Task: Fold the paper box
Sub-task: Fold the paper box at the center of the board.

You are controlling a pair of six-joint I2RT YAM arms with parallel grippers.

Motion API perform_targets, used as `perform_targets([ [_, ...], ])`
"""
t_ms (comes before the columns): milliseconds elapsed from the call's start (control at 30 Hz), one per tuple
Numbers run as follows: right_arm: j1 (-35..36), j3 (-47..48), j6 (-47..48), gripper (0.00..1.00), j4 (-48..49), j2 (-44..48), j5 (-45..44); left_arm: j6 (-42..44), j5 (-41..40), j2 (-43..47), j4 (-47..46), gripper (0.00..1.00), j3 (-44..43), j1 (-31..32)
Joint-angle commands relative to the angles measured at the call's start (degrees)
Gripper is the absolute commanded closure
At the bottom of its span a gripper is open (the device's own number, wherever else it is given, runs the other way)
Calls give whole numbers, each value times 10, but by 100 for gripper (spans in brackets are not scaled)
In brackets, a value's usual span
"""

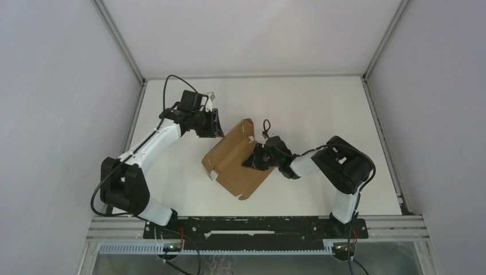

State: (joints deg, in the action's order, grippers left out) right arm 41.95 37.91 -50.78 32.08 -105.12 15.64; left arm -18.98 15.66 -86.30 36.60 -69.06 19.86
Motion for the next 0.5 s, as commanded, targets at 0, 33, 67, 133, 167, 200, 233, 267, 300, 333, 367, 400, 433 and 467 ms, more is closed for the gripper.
perform_targets([
  [0, -2, -8, 18, 71, -81, -32, -28, 6, 9, 32, 0, 56, -22, 0],
  [33, -1, -7, 19, 71, -82, -32, -28, 6, 11, 33, -2, 56, -21, -1],
  [67, -1, -6, 18, 71, -83, -32, -29, 4, 14, 33, -4, 56, -21, -1],
  [133, 0, -3, 19, 71, -84, -33, -27, 4, 20, 33, -5, 56, -20, 0],
  [167, 0, -2, 19, 71, -85, -33, -26, 3, 23, 34, -7, 56, -19, -1],
  [200, 1, -1, 19, 71, -85, -34, -26, 2, 26, 36, -8, 55, -19, -1],
  [233, 1, -1, 19, 71, -85, -34, -26, 2, 29, 38, -10, 55, -18, 0],
  [267, 1, -1, 19, 71, -85, -34, -26, 1, 30, 40, -11, 54, -18, 0],
  [300, 1, -1, 19, 71, -86, -34, -26, 0, 33, 41, -13, 54, -18, 0],
  [333, 2, -1, 19, 71, -85, -33, -26, 0, 36, 42, -13, 54, -18, 0],
  [367, 2, -1, 19, 71, -85, -33, -25, -1, 39, 42, -14, 53, -19, 0],
  [400, 2, -1, 19, 71, -86, -33, -25, -2, 42, 43, -16, 53, -18, 0],
  [433, 2, 0, 20, 71, -87, -33, -25, -3, 45, 44, -20, 53, -17, 0],
  [467, 2, 0, 20, 71, -87, -32, -25, -3, 46, 44, -20, 53, -17, 0],
])
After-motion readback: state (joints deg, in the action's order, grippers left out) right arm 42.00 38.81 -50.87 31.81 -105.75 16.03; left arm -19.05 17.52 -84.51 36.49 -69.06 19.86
